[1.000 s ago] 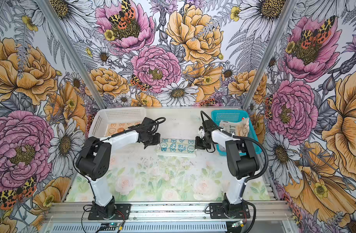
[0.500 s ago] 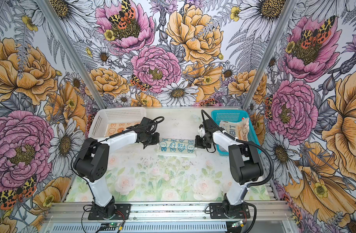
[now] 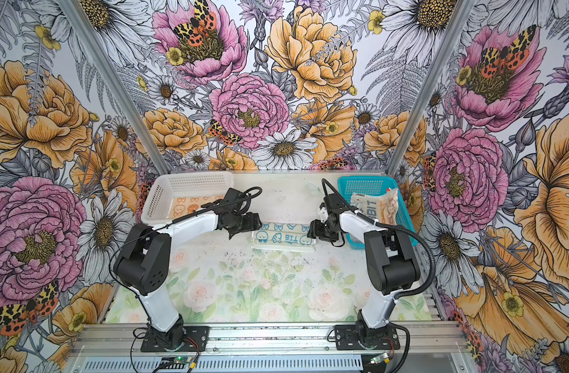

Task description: Fold and stack the towels

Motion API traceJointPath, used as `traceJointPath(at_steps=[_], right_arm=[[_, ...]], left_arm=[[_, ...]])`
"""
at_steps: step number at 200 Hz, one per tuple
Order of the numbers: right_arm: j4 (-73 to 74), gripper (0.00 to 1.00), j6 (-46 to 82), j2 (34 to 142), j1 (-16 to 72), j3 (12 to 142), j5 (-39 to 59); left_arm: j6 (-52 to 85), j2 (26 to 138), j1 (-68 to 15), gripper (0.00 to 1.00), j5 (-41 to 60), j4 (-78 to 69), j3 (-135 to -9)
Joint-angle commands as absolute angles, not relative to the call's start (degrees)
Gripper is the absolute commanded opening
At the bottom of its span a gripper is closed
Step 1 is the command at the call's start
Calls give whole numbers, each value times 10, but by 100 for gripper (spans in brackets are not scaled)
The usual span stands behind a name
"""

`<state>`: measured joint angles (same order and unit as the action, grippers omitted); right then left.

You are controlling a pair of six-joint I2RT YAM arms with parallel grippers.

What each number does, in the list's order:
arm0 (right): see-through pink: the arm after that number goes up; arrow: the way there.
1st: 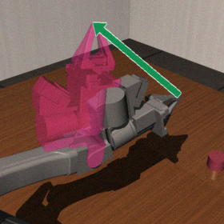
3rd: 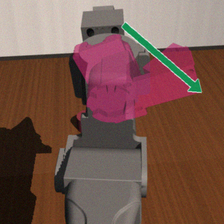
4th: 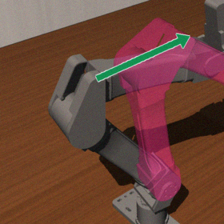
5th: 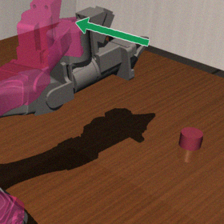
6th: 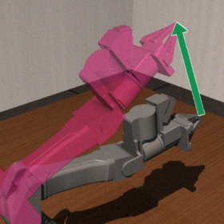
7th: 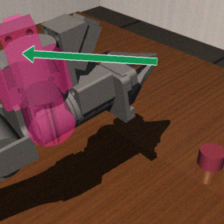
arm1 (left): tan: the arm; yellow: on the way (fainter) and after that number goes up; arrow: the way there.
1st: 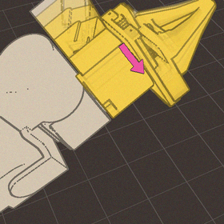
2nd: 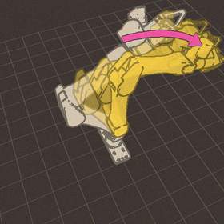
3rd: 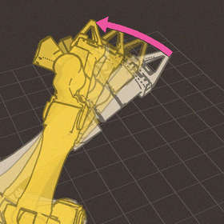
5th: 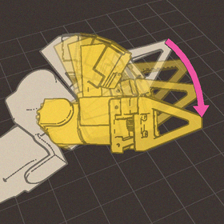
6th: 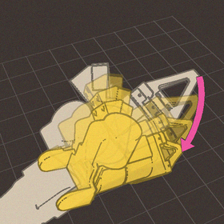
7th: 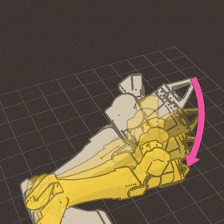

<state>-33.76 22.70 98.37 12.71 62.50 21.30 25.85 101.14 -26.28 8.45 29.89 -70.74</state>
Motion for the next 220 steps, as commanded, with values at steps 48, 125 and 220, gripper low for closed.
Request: traceJointPath(at_steps=[48,125,220], right_arm=[[-274,95,295,953,163,620,296],[-234,99,305,983,182,560,302],[-267,99,281,928,141,577,266]], left_arm=[[332,1021,-312,99,166,268,-762],[363,1030,-311,99,182,202,-624],[263,1038,-279,99,126,355,-746]])
